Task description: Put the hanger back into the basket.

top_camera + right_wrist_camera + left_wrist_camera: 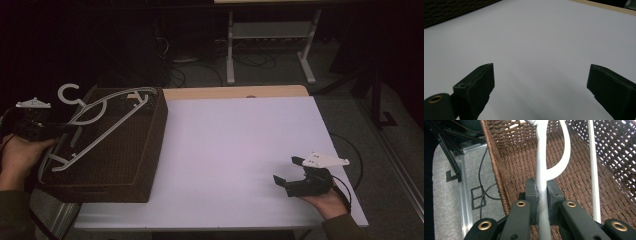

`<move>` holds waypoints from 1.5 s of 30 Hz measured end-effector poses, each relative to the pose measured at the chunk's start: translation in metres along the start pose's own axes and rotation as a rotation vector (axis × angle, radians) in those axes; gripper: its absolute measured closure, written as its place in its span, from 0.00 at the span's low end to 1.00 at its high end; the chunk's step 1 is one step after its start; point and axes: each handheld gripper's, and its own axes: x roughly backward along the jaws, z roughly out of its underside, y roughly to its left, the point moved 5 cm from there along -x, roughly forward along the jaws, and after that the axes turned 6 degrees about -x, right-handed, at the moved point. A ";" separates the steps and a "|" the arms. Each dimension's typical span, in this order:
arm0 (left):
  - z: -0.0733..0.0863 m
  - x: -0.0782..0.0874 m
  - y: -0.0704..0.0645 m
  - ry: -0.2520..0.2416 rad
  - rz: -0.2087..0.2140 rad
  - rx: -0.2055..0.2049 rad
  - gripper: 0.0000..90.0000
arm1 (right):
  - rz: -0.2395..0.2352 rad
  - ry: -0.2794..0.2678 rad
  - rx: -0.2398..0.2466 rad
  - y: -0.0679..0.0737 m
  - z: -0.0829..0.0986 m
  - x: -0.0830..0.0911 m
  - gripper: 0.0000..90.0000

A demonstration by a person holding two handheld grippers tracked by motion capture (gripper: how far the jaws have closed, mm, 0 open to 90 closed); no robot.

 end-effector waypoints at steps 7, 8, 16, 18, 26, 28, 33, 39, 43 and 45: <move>0.003 -0.012 -0.004 0.051 -0.002 -0.030 0.92 | 0.002 0.001 0.000 0.000 0.000 0.000 0.08; 0.003 -0.014 -0.005 0.054 -0.002 -0.031 0.92 | 0.001 0.002 0.000 0.000 0.000 0.000 0.08; 0.004 -0.026 -0.009 0.088 -0.004 -0.045 0.92 | 0.001 0.002 0.001 0.000 0.000 0.001 0.08; 0.006 -0.029 -0.009 0.095 -0.001 -0.043 0.92 | 0.002 0.003 0.001 0.000 0.000 0.001 0.08; 0.012 -0.042 -0.013 0.131 0.011 -0.057 0.91 | 0.002 0.002 0.003 -0.001 0.000 0.001 0.08; 0.013 -0.044 -0.015 0.133 0.015 -0.064 0.91 | 0.002 0.001 0.003 -0.001 0.000 0.001 0.08; 0.017 -0.044 -0.012 0.124 0.025 -0.034 0.77 | 0.003 0.000 -0.001 -0.001 0.001 0.002 0.08; 0.012 -0.035 -0.010 0.062 0.034 0.000 0.56 | 0.006 0.000 0.005 -0.001 0.001 0.002 0.08; 0.004 -0.031 -0.016 0.006 0.058 0.022 0.42 | 0.003 -0.006 0.004 -0.001 -0.002 0.003 0.08; -0.001 -0.029 -0.021 -0.025 0.071 0.038 0.37 | 0.001 -0.008 0.001 0.000 -0.003 0.003 0.08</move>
